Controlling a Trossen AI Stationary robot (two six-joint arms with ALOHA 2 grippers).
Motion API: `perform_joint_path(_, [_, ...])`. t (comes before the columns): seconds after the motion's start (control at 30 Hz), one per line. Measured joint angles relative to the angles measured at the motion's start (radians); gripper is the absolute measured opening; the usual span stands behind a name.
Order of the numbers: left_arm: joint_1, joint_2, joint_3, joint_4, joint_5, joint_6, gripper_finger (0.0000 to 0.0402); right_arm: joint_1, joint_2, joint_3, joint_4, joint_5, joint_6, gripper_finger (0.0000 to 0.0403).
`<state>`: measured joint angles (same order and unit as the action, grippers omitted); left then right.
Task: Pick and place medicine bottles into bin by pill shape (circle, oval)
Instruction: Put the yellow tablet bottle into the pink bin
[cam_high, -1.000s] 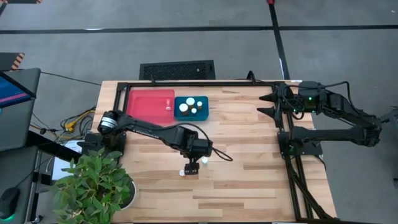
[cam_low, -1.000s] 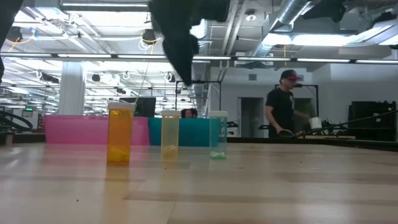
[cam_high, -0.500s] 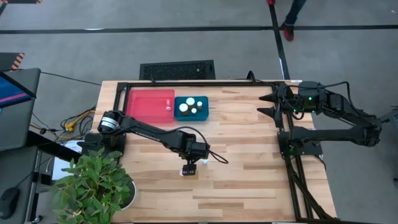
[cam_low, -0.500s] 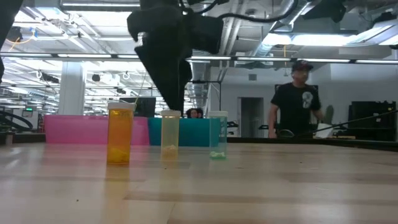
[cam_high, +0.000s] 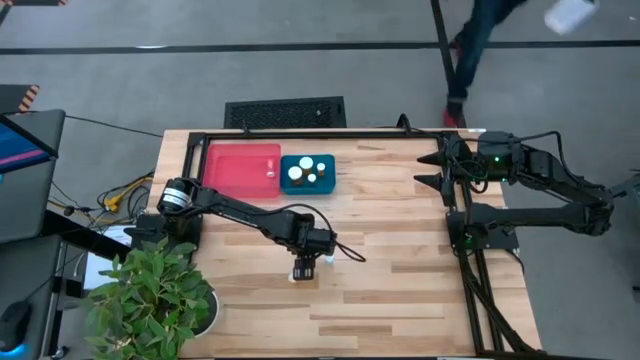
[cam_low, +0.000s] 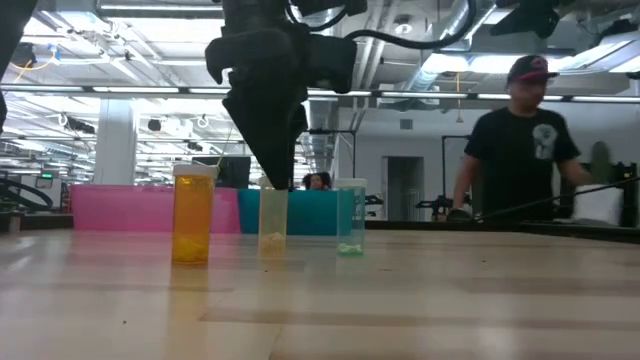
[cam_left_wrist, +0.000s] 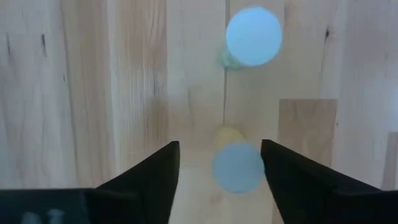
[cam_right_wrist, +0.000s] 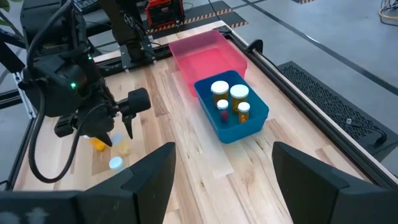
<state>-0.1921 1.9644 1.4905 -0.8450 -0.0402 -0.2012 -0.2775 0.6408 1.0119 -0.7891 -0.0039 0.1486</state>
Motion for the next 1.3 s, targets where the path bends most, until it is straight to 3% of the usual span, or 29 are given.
perform_joint_path(0.5, [0.005, 0.0, 0.0, -0.001, 0.038, 0.02, 0.0107, 0.0, 0.0, 0.0, 0.0, 0.0, -0.001, 0.0276])
perform_joint_path(0.7, [0.018, -0.013, 0.0, -0.016, 0.045, -0.042, 0.0107, 0.0, 0.0, 0.0, 0.0, 0.0, -0.002, 0.0276])
perform_joint_path(0.87, [0.07, -0.106, 0.0, -0.077, 0.029, -0.122, 0.0111, 0.0, 0.0, 0.0, 0.008, 0.0, -0.002, 0.0276])
perform_joint_path(1.0, [0.142, -0.214, 0.0, -0.193, -0.043, -0.187, 0.0109, 0.0, 0.0, 0.0, 0.012, 0.0, -0.002, 0.0276])
perform_joint_path(1.13, [0.24, -0.329, 0.0, -0.317, -0.211, -0.277, 0.0114, 0.0, 0.0, 0.0, 0.013, 0.0, 0.0, 0.0276])
perform_joint_path(1.3, [0.387, -0.451, 0.001, -0.356, -0.339, -0.34, 0.0117, 0.0, 0.0, 0.0, 0.015, 0.001, 0.0, 0.0276])
